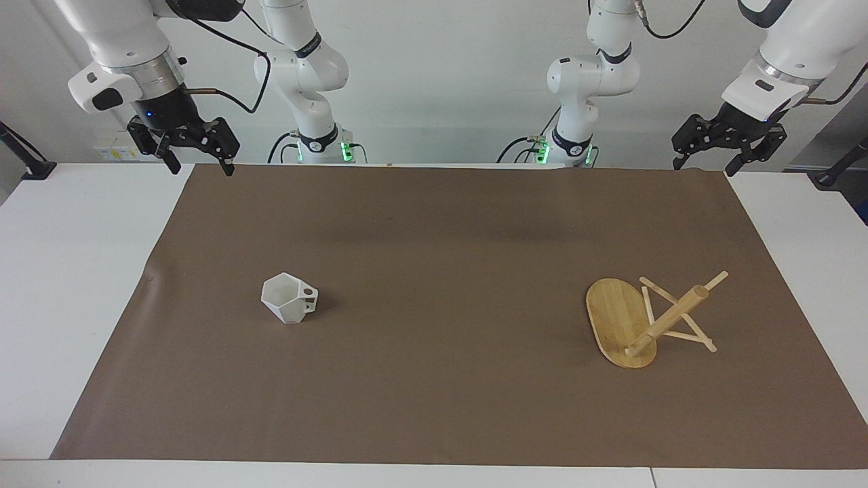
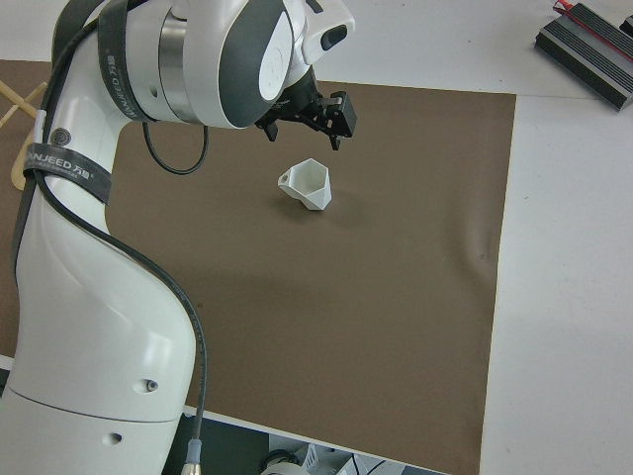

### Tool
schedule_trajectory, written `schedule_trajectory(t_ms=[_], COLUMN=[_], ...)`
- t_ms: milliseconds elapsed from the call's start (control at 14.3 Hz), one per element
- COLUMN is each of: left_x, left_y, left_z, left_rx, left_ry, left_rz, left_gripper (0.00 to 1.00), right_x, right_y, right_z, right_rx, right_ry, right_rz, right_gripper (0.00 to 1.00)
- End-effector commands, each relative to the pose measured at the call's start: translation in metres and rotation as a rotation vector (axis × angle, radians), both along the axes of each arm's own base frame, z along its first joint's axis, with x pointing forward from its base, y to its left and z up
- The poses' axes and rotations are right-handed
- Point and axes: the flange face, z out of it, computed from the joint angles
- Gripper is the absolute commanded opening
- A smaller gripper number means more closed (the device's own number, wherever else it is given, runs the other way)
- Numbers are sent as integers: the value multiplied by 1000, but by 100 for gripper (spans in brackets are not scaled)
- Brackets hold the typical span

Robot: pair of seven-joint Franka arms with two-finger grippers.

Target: Hang cup on rack

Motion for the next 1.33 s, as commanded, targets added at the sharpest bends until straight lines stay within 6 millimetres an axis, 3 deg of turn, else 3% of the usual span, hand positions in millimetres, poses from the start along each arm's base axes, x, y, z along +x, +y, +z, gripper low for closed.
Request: schedule_trajectory(t_ms=[0, 1262], left_x=[-4, -4], left_y=[4, 4], left_z=[0, 0], left_rx=[-8, -8], left_ry=[1, 1], left_rz=[-4, -4], left_gripper=[100, 100], right_x=[-9, -10], right_y=[-3, -3], right_z=[2, -4], right_rx=[20, 19], right_ry=[8, 11], right_rz=[6, 15], right_gripper=[100, 100])
